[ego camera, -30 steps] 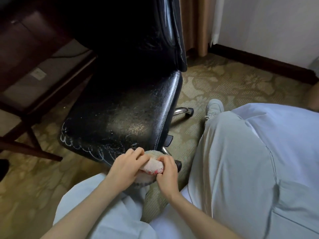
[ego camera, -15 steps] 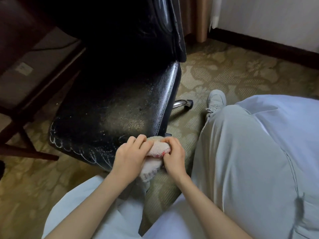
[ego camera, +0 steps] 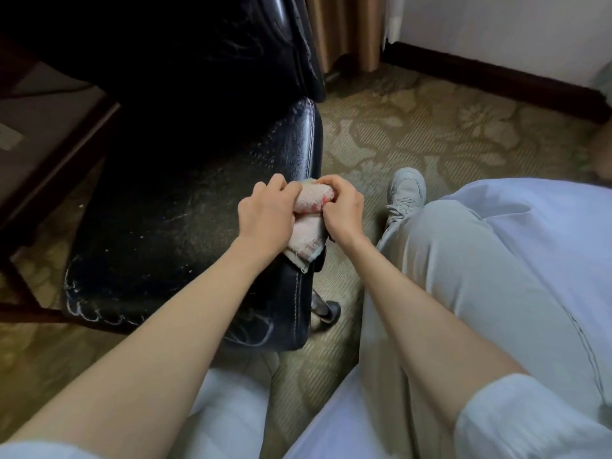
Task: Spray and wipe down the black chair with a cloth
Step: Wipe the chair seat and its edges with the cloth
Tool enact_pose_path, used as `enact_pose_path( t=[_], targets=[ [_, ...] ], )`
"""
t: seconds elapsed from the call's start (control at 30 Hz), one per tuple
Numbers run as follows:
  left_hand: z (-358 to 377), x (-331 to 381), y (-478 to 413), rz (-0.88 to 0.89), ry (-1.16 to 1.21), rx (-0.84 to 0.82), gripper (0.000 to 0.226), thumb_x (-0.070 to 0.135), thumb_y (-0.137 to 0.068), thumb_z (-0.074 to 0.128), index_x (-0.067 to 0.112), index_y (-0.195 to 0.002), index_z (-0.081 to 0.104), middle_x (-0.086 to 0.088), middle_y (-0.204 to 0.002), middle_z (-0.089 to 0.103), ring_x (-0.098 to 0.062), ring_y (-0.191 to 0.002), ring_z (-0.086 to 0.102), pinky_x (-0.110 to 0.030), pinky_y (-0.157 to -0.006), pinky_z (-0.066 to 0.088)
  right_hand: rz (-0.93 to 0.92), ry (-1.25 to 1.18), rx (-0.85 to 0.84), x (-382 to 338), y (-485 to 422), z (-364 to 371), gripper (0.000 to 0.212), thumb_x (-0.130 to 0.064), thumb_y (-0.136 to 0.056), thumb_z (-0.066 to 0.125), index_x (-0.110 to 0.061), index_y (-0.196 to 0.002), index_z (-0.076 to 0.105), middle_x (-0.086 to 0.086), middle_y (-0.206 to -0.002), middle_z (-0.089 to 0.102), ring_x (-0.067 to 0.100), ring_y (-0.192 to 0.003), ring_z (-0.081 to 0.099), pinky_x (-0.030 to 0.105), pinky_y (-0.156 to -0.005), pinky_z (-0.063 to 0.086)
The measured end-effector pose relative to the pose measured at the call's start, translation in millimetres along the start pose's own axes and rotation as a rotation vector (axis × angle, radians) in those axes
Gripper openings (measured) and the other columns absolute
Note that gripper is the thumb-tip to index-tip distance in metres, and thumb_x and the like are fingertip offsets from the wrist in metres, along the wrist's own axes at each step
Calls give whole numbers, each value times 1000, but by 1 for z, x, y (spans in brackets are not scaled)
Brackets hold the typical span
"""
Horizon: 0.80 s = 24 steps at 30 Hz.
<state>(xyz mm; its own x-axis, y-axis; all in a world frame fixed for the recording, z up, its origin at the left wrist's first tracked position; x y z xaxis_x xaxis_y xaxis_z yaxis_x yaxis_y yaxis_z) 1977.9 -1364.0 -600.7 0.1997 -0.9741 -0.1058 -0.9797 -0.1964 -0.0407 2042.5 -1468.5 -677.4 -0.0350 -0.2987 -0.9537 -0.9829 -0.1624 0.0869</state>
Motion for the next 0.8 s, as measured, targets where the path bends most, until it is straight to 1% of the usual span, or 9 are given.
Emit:
enact_pose_path(
  t=[0.1,0.17,0.23,0.3,0.4,0.5,0.63,0.7,0.8],
  targets=[
    [-13,6,1,23,17,7,38,17,-90,55,22,-128,53,-4,-118,50,-27,-96,49,-34,-61,31,13,-6,0,-1,3,-8,50,11,-67,41,-19,-95,69,-2,-96,67,17,-93,58,31,-84,46],
    [-17,13,14,76,24,1,37,16,-89,57,22,-126,56,-4,-116,51,-28,-93,50,-34,-59,31,56,-26,-17,6,20,-13,47,12,-70,42,-17,-96,68,-3,-93,66,14,-89,56,17,-75,40],
    [-14,22,34,158,33,-21,34,16,-86,60,21,-120,60,-4,-110,53,-27,-86,50,-32,-55,30,132,-56,-33,20,46,-18,45,12,-73,42,-17,-97,67,-3,-90,64,12,-84,54,7,-62,36],
    [-10,30,57,229,32,-37,29,14,-79,67,19,-108,63,-5,-99,55,-25,-75,49,-29,-49,28,185,-83,-38,30,72,-21,42,11,-75,42,-18,-95,65,-3,-89,64,12,-81,54,4,-59,36],
    [-9,38,88,273,14,-25,28,14,-71,72,19,-98,65,-3,-91,56,-23,-65,48,-28,-42,28,242,-127,-14,40,107,-27,38,8,-76,45,-22,-90,63,-5,-87,64,10,-79,54,6,-59,37],
    [-6,44,122,289,66,-6,23,20,-74,67,18,-97,66,-3,-92,58,-24,-65,49,-30,-41,35,310,-171,5,53,148,-29,37,9,-75,44,-23,-86,60,-4,-82,63,12,-76,54,11,-57,37],
    [10,50,163,321,62,-41,38,17,-64,78,19,-99,64,-2,-97,59,-23,-70,51,-32,-45,42,451,-221,2,73,196,-23,28,3,-84,50,-23,-80,58,-5,-81,63,11,-75,54,11,-55,38],
    [12,49,171,310,61,-26,33,15,-67,71,17,-99,63,-3,-99,60,-23,-71,53,-32,-46,44,468,-195,11,76,199,-21,26,2,-83,50,-22,-80,60,-6,-81,64,12,-76,55,11,-56,37],
    [10,48,168,295,34,8,25,17,-74,53,17,-97,63,-2,-98,59,-22,-70,52,-31,-47,40,476,-176,21,78,190,-22,33,6,-78,46,-25,-76,58,-6,-77,63,12,-74,55,14,-55,37]
  ],
)
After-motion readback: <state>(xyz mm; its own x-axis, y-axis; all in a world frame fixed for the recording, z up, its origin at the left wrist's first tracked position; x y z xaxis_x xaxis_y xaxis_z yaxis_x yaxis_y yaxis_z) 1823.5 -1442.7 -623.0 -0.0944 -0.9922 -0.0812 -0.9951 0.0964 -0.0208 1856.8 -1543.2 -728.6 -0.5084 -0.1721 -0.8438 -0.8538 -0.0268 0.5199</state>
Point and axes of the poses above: each hand's wrist, its own y-axis away from the middle knuckle, its own z-axis out of the palm, x = y × z, the point moved 8 cm from there along -y, towards the middle knuckle
